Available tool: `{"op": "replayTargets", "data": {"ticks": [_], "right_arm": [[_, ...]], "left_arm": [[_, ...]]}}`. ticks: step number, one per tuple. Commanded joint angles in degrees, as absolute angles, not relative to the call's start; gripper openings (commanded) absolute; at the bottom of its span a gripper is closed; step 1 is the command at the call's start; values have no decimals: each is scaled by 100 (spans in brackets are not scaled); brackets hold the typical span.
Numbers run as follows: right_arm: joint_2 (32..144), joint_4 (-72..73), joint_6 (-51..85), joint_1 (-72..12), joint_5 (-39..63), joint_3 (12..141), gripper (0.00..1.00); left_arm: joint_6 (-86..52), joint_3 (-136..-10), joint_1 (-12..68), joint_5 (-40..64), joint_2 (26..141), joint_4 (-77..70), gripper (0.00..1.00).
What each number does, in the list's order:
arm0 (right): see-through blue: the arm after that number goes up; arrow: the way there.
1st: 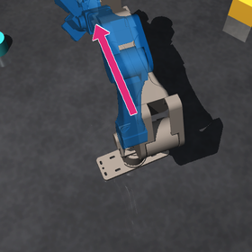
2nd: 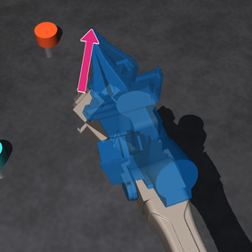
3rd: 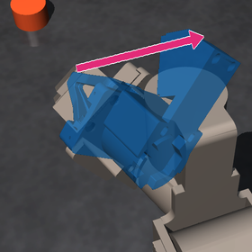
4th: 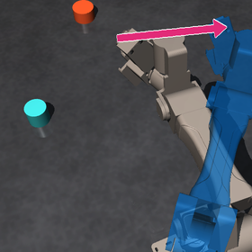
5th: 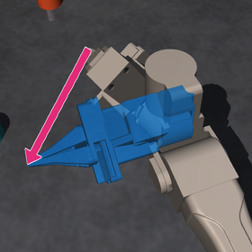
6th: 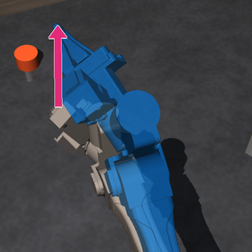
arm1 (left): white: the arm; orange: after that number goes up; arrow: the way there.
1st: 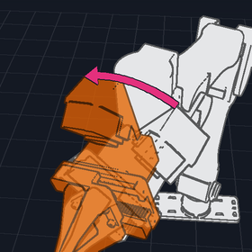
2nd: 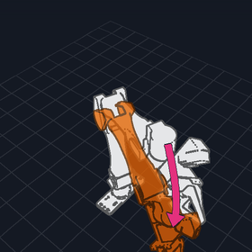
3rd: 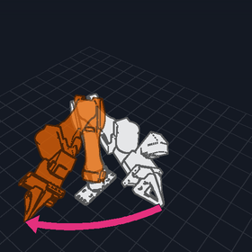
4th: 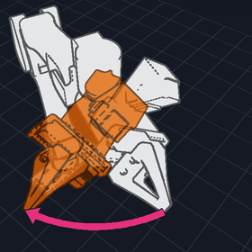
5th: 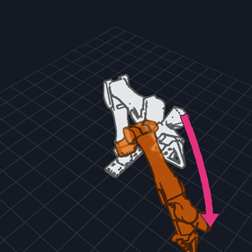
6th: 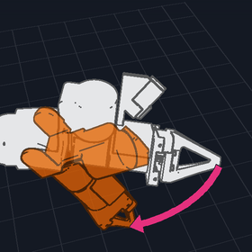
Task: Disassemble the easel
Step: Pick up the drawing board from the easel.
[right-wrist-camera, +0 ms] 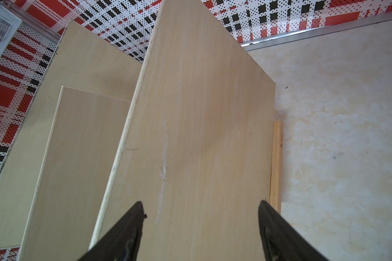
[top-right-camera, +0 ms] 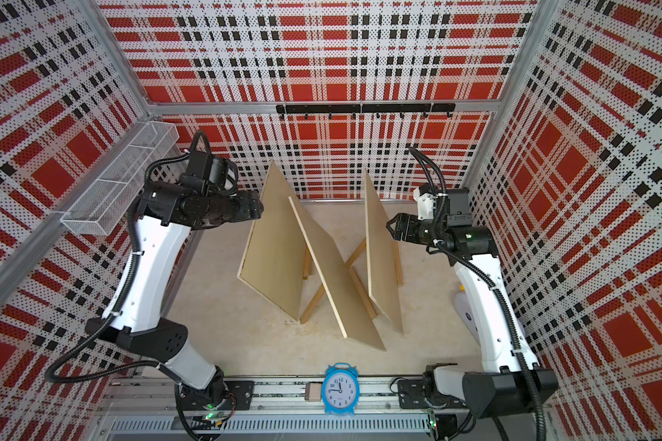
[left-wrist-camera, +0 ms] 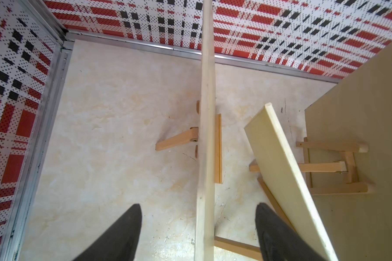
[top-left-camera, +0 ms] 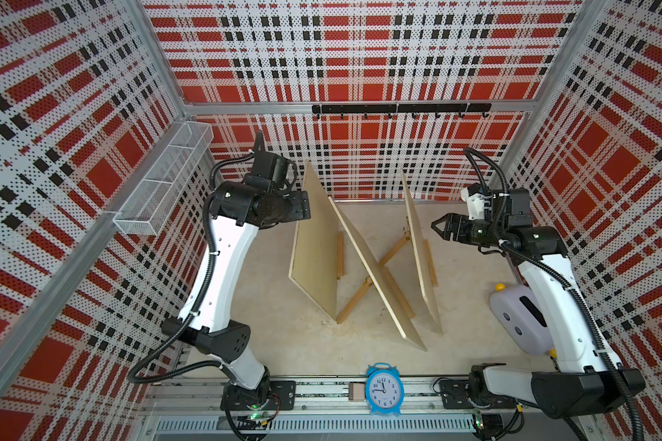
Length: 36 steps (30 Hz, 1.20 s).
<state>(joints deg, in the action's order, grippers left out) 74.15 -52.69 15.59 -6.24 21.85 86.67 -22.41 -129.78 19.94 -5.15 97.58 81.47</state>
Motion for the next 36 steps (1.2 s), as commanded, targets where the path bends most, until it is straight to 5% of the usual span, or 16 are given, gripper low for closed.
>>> {"op": "replayTargets", "data": {"ticks": [1, 36], "right_arm": [[7513, -4993, 1625, -712, 2324, 8865, 80], [8288, -4676, 1573, -815, 2642, 9168, 80]], "left_arm": [[-2219, -13342, 2083, -636, 10111, 8621, 74], [-2092, -14467, 2026, -932, 11542, 9167, 28]]}}
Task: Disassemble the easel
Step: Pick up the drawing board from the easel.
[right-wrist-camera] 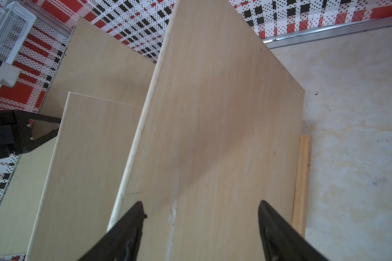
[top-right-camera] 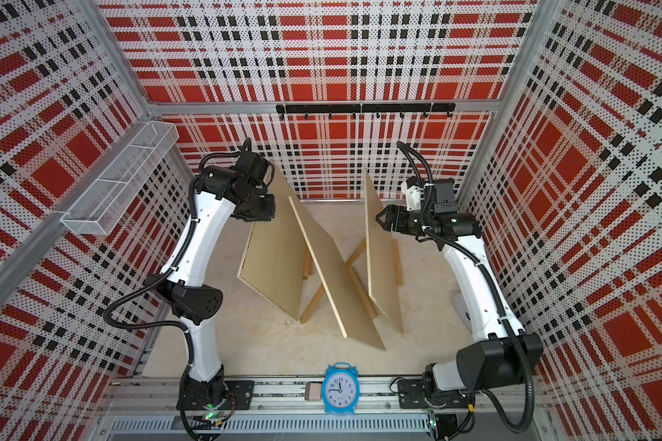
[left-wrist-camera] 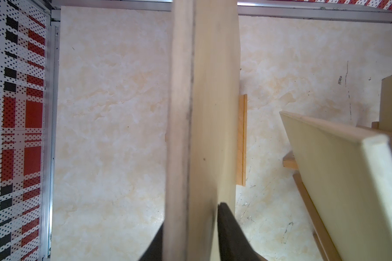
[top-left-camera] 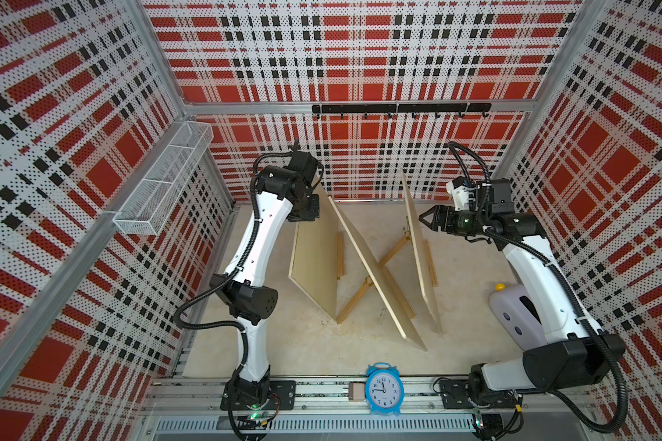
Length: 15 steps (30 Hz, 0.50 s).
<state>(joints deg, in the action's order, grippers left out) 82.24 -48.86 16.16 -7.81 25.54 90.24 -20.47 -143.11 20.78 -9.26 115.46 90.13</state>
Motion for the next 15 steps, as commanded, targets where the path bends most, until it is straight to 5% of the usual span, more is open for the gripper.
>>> {"op": "replayTargets", "data": {"ticks": [1, 5, 15], "right_arm": [[8288, -4664, 1569, -817, 2645, 9171, 80], [8294, -4632, 1582, -818, 2651, 9147, 80], [8249, -4594, 1600, -817, 2666, 9053, 80]], "left_arm": [[-2099, -14466, 2022, -932, 11539, 9178, 25], [-2106, -14451, 1986, -888, 11512, 9210, 0], [-2205, -14396, 1912, -794, 11350, 9213, 0]]}}
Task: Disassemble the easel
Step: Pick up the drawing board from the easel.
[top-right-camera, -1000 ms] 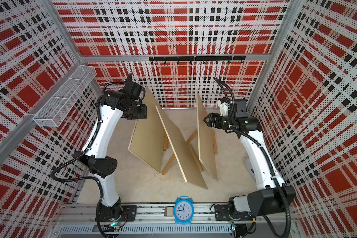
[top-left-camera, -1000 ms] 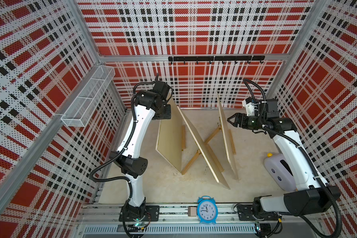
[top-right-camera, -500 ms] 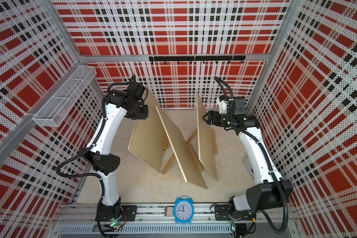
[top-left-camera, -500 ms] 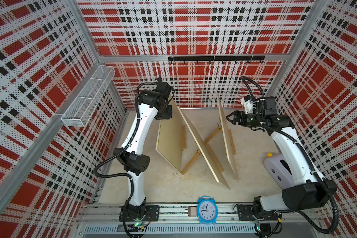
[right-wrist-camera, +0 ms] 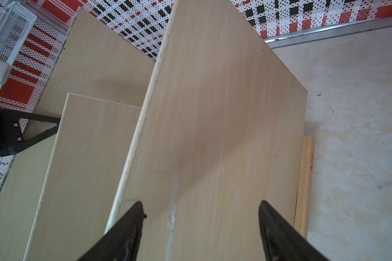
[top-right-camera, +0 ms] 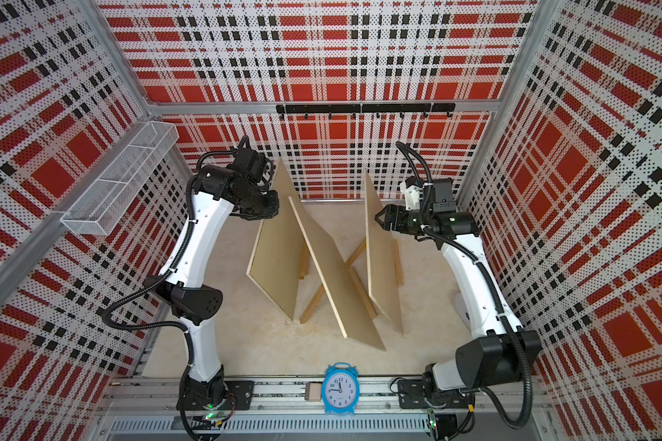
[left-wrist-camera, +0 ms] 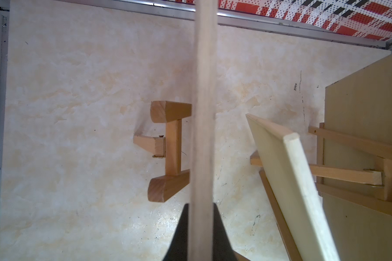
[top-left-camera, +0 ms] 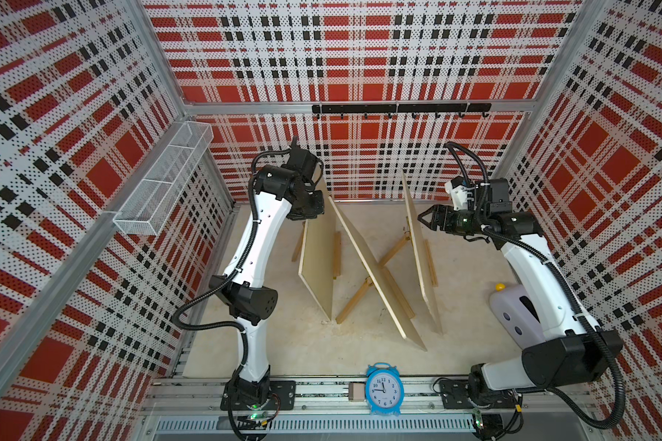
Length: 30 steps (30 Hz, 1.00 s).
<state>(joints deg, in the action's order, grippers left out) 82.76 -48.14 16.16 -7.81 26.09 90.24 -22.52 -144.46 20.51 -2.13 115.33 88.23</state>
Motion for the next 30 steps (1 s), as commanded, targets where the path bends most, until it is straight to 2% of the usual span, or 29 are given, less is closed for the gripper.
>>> {"op": "replayTargets", "data": {"ticks": [1, 26, 30], "right_arm": [[8236, -4588, 1600, -817, 2664, 9044, 80], [7784, -4636, 1653, -1225, 2555, 8807, 80], [7626, -4675, 1644, -1291, 2508, 8738, 80]], "left_arm": [[-2221, -14396, 1907, -738, 11314, 9198, 0], [-2657, -14247, 1987, -116, 9312, 8587, 0], [-2755, -13943, 1784, 448, 8688, 8319, 0]]}}
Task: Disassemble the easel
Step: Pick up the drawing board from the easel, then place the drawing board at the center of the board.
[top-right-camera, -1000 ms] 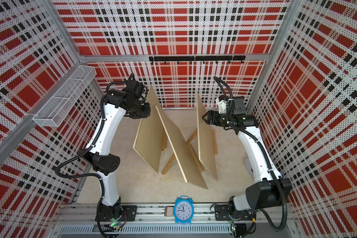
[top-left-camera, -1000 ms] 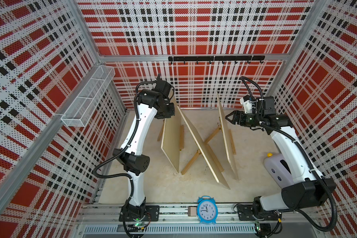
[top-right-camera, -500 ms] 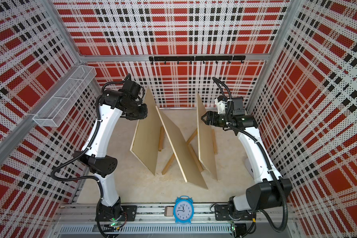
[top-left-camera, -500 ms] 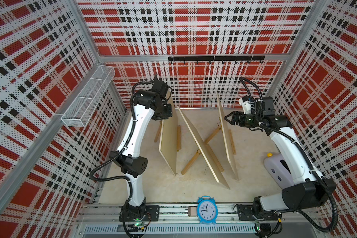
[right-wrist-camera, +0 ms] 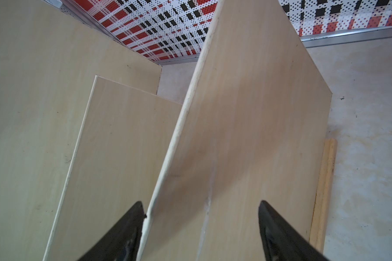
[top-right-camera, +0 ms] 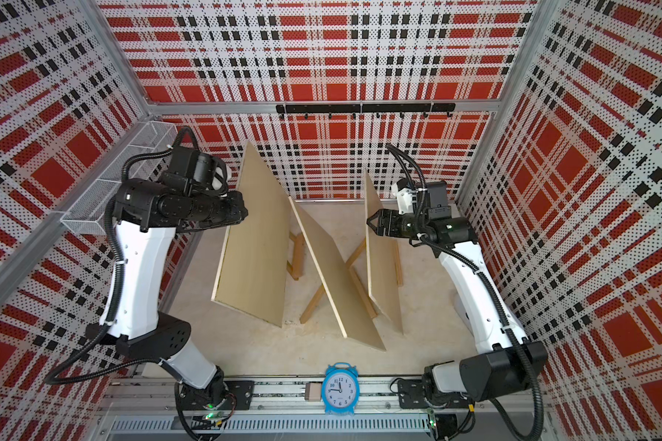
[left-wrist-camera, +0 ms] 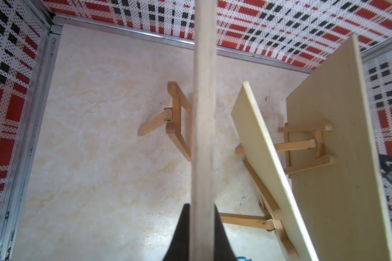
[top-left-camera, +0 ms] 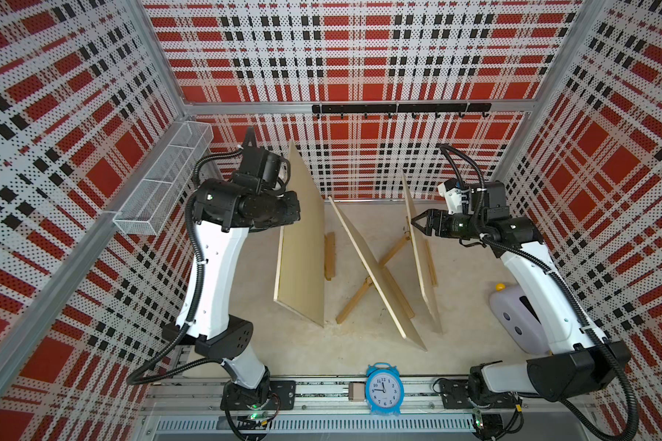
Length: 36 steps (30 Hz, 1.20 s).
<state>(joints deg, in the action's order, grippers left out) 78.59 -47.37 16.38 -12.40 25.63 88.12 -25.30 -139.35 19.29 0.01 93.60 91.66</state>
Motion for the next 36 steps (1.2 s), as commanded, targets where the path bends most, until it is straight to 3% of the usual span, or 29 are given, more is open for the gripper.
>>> {"op": "replayTargets", "data": {"ticks": [1, 9, 14, 25, 29, 36], "right_arm": [[7575, -4691, 1644, -1300, 2499, 8717, 80], [7157, -4726, 1687, -1310, 2461, 8550, 80], [7034, -4815, 1714, -1335, 2481, 8535, 80], [6808, -4930, 1793, -1397, 2399, 8395, 80], [6776, -4904, 1819, -1411, 2359, 8317, 80], [6916, -4801, 1863, -1467, 2339, 8319, 80]], "left_arm": [[-2789, -13871, 1778, 489, 8502, 8273, 0], [-2804, -14217, 1022, -136, 7623, 9130, 0], [-2758, -14379, 959, -566, 7508, 9628, 0], [-2425, -12581, 914, -581, 7351, 9365, 0], [-2320, -11455, 909, -450, 7260, 8725, 0], [-1941, -10555, 674, -401, 7383, 7868, 0]]}}
